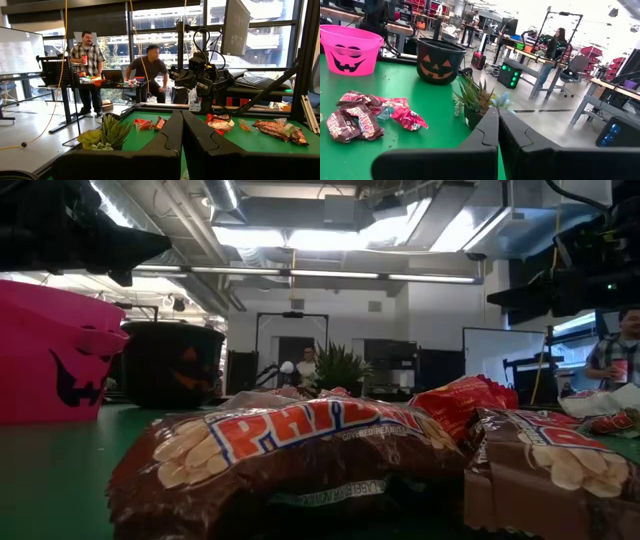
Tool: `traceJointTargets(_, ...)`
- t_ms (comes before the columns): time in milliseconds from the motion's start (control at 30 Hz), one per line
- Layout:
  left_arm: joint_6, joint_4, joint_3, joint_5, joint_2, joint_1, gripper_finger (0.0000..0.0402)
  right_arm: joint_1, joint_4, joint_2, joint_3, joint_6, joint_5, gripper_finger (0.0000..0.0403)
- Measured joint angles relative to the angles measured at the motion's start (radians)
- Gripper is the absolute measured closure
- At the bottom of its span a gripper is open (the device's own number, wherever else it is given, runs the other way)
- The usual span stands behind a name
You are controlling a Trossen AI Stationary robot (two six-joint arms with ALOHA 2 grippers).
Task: Sort candy
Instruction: Put the red candy into the orange bucket
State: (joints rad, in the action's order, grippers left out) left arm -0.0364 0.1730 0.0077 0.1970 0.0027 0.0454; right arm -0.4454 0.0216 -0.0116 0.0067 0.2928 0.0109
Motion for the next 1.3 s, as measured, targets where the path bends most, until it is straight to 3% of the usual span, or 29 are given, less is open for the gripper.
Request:
traceJointTargets(367, 0.0, 0.0, 0.0, 0.0, 0.0, 0.0, 0.0401, 0.0, 0.011, 0.0, 0.0, -0.007, 0.014, 0.0402)
traceJointTargets(567, 0.0, 0.0, 0.0, 0.0, 0.0, 0.0, 0.0401, 0.0, 0.15, 0.0, 0.0, -0.204, 0.19, 0.0402)
traceJointTargets(800, 0.0, 0.0, 0.0, 0.0, 0.0, 0.0, 0.0401, 0.001, 0.359, 0.001, 0.001, -0.443, 0.174, 0.0402)
traceJointTargets(1000, 0.0, 0.0, 0.0, 0.0, 0.0, 0.0, 0.0401, 0.001, 0.224, -0.04, 0.109, -0.454, 0.165, 0.0402)
traceJointTargets(1300, 0.0, 0.0, 0.0, 0.0, 0.0, 0.0, 0.0401, 0.0, -0.025, -0.311, 0.373, -0.381, 0.116, 0.0402)
